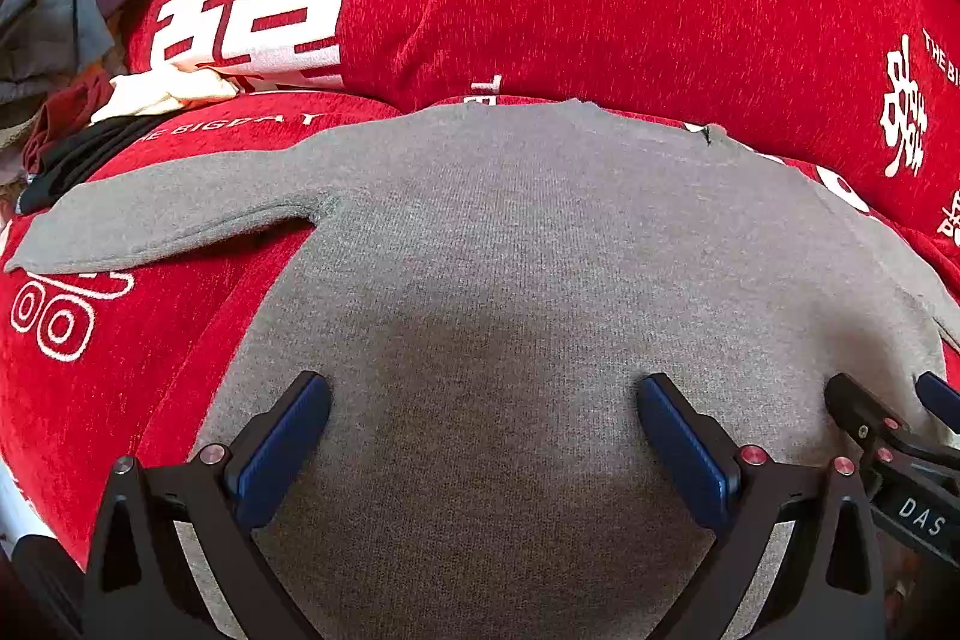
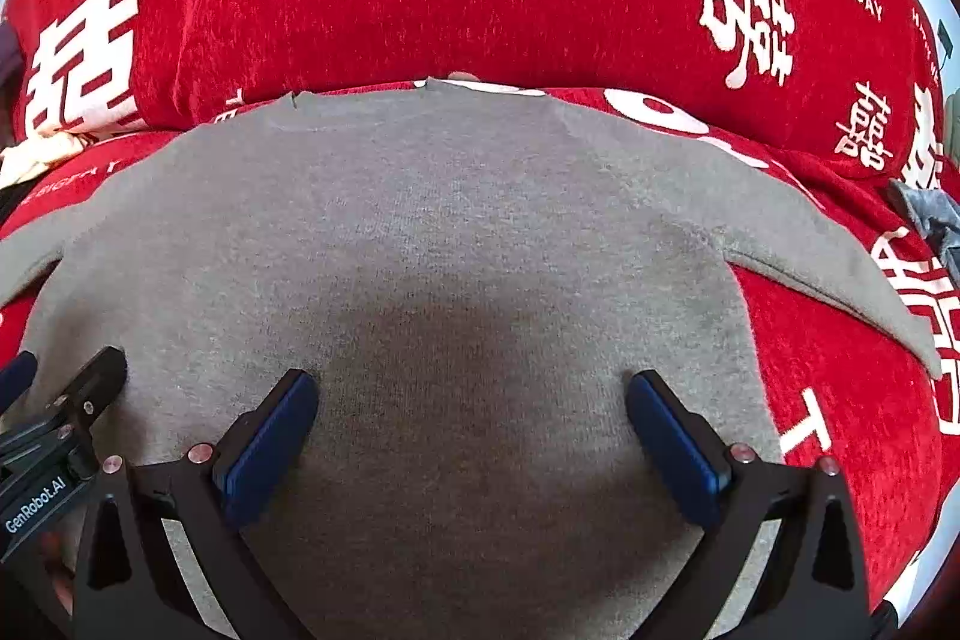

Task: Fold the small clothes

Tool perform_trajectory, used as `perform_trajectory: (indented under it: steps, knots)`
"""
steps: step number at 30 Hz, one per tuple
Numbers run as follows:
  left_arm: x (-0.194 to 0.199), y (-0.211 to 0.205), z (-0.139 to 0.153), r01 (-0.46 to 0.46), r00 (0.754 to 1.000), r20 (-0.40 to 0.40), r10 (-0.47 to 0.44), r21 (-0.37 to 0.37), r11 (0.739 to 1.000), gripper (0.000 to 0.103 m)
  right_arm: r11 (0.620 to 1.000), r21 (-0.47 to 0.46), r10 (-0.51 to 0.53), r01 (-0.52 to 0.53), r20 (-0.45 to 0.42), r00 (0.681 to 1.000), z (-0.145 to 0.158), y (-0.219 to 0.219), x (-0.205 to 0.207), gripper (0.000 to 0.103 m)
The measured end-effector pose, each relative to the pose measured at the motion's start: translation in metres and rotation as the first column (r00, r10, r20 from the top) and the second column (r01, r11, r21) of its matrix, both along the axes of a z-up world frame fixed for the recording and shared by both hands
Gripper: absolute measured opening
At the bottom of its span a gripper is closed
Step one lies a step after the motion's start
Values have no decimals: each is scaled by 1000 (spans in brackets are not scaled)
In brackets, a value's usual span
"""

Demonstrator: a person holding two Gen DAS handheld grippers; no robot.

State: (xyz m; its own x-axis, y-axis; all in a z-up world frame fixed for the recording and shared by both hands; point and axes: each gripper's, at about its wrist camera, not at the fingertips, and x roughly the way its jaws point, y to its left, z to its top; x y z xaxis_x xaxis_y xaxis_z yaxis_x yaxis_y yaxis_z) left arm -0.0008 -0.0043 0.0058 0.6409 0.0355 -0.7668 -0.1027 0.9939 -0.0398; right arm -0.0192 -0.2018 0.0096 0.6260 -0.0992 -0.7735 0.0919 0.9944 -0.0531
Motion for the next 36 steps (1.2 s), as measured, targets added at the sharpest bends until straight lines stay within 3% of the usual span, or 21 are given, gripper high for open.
perform_trajectory:
  steps: [16,25,30,33,36]
  knots:
    - [0,1,-4,-4,1000,0,4,5,1000,102,1000,26,-1,1,-23,1000,1,-1,7,103]
    - [13,1,0,-22,995,-102,21,-9,1000,102,999,32,-17,19,-69,997,2,-1,11,103]
    - [27,-16,9,109,981,-155,-119,-73,991,102,999,36,16,-11,-138,990,5,-4,15,103]
    - [44,-20,6,136,964,-214,-157,-110,985,102,997,70,-1,14,-182,983,5,-18,20,103]
    - [49,-27,2,144,967,-212,-142,-8,990,103,999,54,12,-2,-193,981,5,-17,26,103]
